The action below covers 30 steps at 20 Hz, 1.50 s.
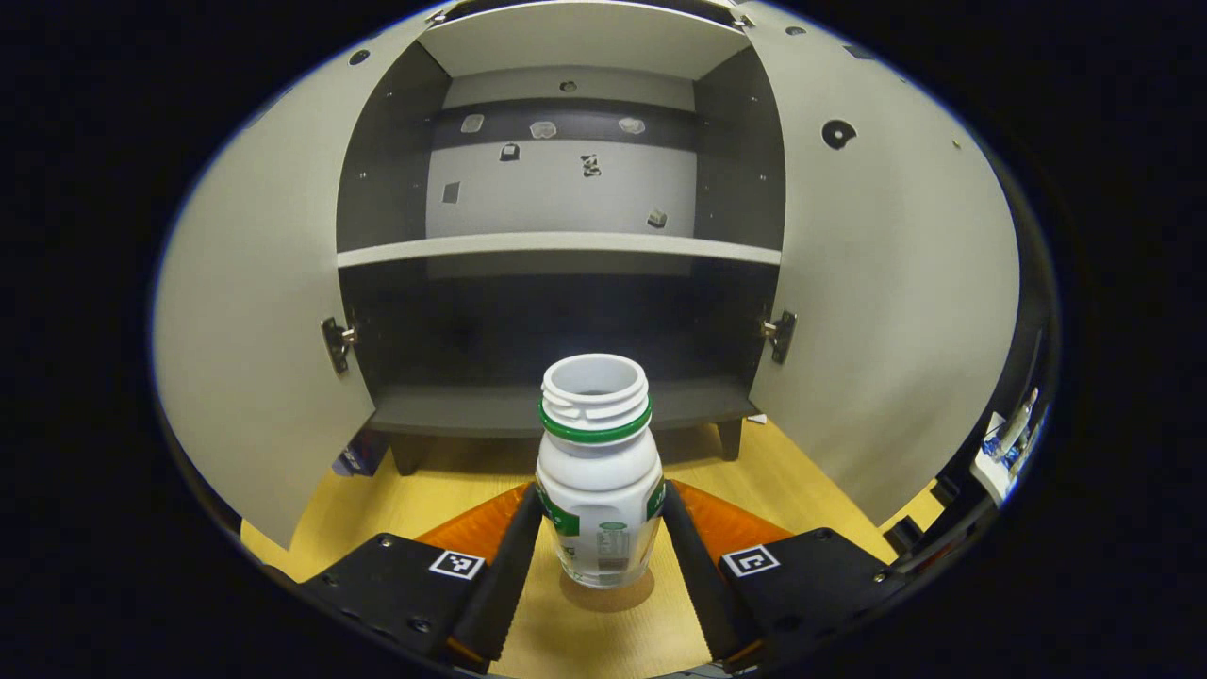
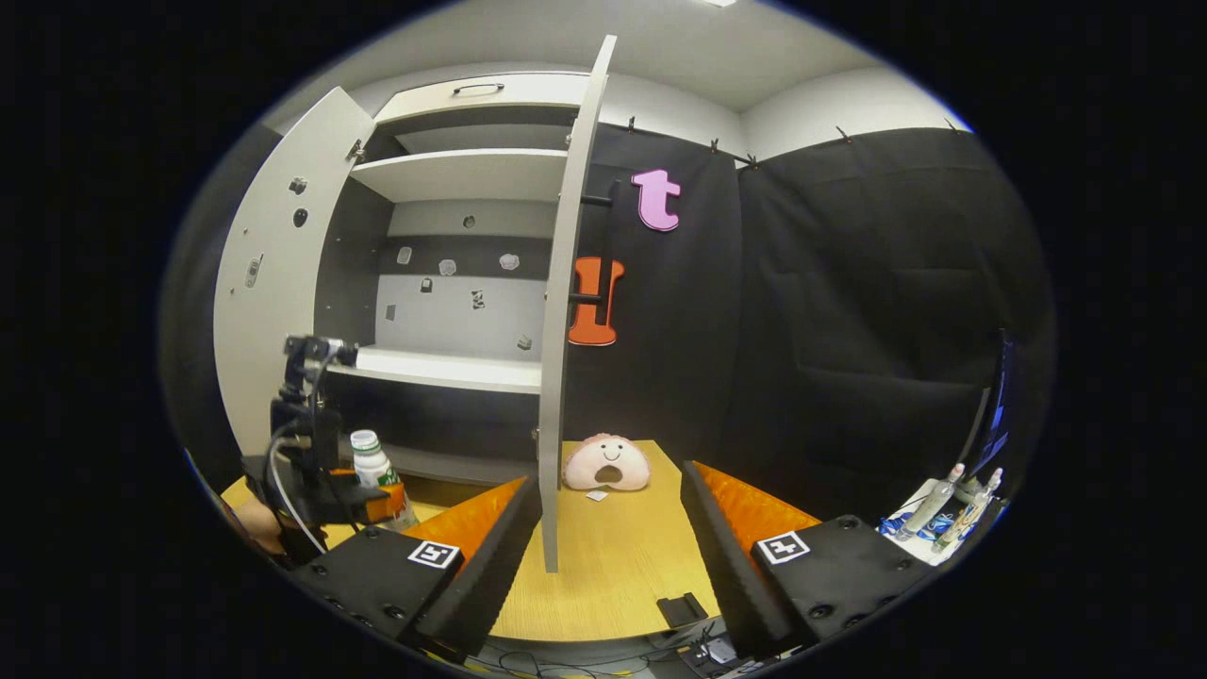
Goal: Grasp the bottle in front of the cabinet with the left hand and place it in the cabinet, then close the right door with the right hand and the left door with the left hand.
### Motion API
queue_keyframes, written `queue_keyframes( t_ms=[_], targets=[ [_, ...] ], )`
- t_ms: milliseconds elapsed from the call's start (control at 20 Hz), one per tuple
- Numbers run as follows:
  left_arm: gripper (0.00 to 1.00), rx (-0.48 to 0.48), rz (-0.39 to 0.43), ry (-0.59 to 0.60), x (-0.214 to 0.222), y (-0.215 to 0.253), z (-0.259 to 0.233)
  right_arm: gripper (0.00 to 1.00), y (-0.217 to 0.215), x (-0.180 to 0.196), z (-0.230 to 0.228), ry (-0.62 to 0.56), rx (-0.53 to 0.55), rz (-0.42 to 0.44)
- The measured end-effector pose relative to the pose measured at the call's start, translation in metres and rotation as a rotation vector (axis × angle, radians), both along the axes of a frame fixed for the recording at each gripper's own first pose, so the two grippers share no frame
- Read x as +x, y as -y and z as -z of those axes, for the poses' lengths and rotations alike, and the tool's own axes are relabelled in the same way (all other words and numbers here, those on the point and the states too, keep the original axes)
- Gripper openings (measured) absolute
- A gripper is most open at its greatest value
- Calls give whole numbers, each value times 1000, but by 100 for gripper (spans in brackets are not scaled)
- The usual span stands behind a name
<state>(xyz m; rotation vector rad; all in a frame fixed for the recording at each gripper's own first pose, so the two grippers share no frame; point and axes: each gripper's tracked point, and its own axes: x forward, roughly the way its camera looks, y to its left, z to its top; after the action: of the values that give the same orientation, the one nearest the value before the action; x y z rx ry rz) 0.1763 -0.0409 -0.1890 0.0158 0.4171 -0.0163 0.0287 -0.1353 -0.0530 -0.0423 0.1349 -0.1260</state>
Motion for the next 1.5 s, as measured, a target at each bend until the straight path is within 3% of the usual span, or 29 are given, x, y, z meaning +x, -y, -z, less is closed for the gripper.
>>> queue_keyframes(
  t_ms=[400, 650, 700, 750, 900, 1100, 1250, 1300, 1500],
  targets=[
    [77, -33, 45, 83, 32, -1, -114, 98, -8, 6, -12, 17, 27, -35],
    [77, -38, 47, 136, 80, -18, -172, 98, -6, 9, -19, 47, 30, -24],
    [77, -37, 40, 136, 90, -23, -178, 94, -4, 9, -18, 45, 33, -19],
    [77, -30, 37, 147, 102, -27, -188, 98, -1, 11, -20, 48, 38, -11],
    [77, 11, 50, 172, 136, -32, -214, 94, 8, 16, -29, 72, 53, 18],
    [77, 9, 58, 161, 179, -33, -222, 98, 16, 28, -31, 77, 50, 40],
    [77, 58, 64, 142, 208, -35, -215, 94, 25, 38, -31, 82, 50, 60],
    [77, 57, 66, 129, 217, -33, -209, 98, 27, 41, -29, 77, 52, 65],
    [77, 58, 66, 111, 236, -29, -198, 94, 33, 55, -29, 67, 43, 73]
  ],
)
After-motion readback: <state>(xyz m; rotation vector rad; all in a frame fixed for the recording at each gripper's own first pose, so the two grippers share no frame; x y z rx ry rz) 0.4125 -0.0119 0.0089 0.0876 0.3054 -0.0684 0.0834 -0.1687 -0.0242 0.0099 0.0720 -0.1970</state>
